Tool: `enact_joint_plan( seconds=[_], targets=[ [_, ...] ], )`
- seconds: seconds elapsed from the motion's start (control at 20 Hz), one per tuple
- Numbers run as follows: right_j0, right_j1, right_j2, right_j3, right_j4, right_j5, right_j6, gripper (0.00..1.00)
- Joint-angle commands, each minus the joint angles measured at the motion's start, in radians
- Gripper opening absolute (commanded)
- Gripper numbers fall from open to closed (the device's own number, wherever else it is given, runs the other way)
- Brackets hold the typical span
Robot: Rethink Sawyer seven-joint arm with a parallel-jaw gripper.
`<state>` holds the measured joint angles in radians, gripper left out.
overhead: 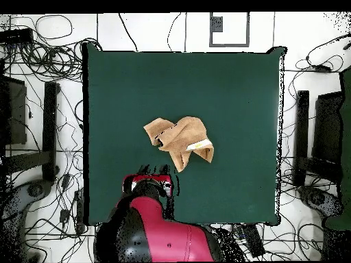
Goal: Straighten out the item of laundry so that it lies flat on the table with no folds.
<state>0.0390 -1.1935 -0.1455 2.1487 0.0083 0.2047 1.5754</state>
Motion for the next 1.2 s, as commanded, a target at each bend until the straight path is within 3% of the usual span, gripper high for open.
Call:
enact_joint_plan(
  seconds=[0.05, 0.3, 0.9, 1.2],
  targets=[
    [0.065, 0.076, -0.067, 0.021, 0.075, -0.153, 0.317, 1.0],
    [0.06, 0.139, -0.053, 0.022, 0.097, -0.274, 0.303, 1.0],
    [0.038, 0.207, -0.018, -0.072, 0.129, -0.133, 0.203, 1.0],
    [-0.013, 0.215, 0.027, -0.074, 0.115, -0.162, 0.19, 1.0]
  ],
)
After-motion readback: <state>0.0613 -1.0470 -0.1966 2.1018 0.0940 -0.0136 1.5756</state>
